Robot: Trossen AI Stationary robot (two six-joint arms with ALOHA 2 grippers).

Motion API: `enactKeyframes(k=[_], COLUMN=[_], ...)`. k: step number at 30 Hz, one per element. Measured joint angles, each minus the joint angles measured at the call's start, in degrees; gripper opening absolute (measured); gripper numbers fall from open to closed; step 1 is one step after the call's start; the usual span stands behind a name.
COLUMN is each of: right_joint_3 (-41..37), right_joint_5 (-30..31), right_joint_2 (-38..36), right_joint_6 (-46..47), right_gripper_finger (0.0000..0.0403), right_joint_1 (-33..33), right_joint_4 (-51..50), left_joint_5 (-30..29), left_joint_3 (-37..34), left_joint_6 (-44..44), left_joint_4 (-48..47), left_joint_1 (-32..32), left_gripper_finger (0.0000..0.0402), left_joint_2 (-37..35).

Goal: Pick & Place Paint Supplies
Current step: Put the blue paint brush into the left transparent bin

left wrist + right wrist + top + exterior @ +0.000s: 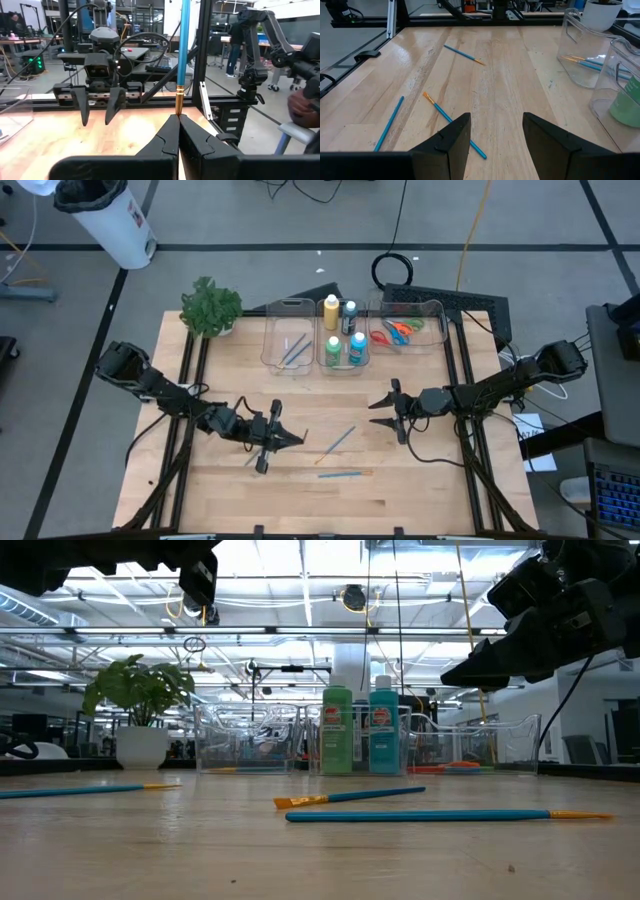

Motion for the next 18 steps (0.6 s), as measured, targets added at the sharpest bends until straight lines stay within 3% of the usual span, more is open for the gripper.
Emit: enactKeyframes(k=[18], right_joint_3=[0.0], right_joint_5=[0.0], right_joint_2=[0.0], right_joint_6=[0.0], right_gripper_finger=[0.0171], right_joint_1=[0.0], right_joint_4=[0.09], left_joint_5=[-5.62], left_joint_3=[0.0], left_joint_6=[0.03], left_joint_4=[-1.39], left_joint_1=[0.01], left_gripper_finger=[0.0003], left_joint_2=[0.0])
